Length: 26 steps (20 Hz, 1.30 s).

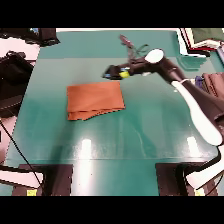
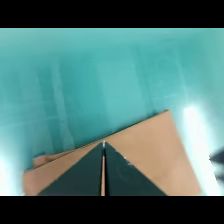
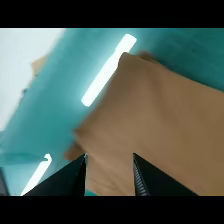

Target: Fold the shirts.

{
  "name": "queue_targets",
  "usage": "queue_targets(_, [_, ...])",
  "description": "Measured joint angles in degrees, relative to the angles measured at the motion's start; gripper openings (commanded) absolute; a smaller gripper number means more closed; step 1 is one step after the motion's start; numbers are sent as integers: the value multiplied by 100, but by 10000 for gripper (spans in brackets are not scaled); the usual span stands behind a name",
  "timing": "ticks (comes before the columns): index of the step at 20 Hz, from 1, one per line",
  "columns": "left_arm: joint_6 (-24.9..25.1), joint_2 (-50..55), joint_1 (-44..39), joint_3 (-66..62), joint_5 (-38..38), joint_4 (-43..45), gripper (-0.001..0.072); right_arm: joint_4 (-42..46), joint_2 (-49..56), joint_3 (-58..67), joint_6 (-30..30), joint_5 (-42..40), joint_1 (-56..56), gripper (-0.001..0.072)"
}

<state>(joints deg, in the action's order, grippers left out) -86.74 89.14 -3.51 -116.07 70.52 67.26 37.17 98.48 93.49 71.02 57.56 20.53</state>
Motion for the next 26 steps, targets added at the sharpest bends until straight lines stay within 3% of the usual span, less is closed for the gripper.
queue_targets(1, [35, 2, -74, 2, -17, 2, 23, 166, -63, -273, 70, 116, -275, 516])
queue_targets(2, [66, 2, -131, 2, -31, 2, 23, 264, -125, -555, 118, 256, -549, 551])
queue_targets(8, [153, 2, -334, 162, -66, -17, 23, 420, -219, -1711, 267, 254, -1172, 550])
queue_targets(14, [162, 2, -356, 275, 44, -37, 23, -273, 638, -1272, 304, 74, -625, 541])
queue_targets(20, [146, 2, -378, 291, 190, -236, 23, -1119, 1698, -66, 267, 33, 107, 18])
queue_targets(26, [133, 2, -807, 291, 55, -304, 22, -382, 1729, 1064, 310, 243, -138, 17])
